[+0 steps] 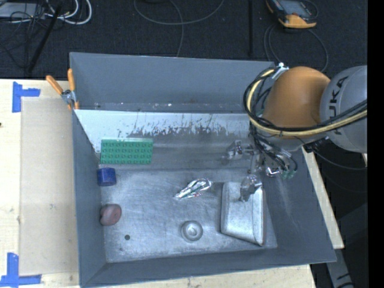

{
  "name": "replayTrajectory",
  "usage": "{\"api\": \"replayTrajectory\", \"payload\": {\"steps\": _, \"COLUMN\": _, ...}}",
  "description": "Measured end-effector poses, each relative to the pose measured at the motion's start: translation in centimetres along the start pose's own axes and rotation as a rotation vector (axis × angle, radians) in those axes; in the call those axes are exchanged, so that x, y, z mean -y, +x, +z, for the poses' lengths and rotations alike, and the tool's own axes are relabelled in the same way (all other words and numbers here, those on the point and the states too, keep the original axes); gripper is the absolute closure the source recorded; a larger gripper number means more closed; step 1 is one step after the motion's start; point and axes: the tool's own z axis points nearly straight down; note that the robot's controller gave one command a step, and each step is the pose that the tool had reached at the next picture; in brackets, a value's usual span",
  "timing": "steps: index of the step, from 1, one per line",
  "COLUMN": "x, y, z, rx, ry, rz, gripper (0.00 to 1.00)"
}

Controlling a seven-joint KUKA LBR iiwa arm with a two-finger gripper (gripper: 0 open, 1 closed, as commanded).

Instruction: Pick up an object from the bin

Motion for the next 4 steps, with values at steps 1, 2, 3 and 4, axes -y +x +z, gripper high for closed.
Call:
{"api": "replayTrajectory", "payload": {"steps": 1, "x": -2.3, "y": -1.9, "z": 3.7, "rx": 0.003, "ry": 0.010, "rz": -0.223, "gripper": 0.00}}
{"api": "replayTrajectory", "payload": {"steps": 2, "x": -2.7, "y": -2.0, "z": 4.0, "rx": 0.006, "ry": 0.008, "rz": -0.172, "gripper": 0.00}}
{"api": "replayTrajectory", "payload": {"steps": 3, "x": -5.8, "y": -2.8, "z": 6.4, "rx": -0.001, "ry": 0.001, "rz": 0.013, "gripper": 0.00}}
{"api": "replayTrajectory", "payload": {"steps": 4, "x": -5.8, "y": -2.9, "z": 6.3, "rx": 0.002, "ry": 0.002, "rz": 0.012, "gripper": 1.00}}
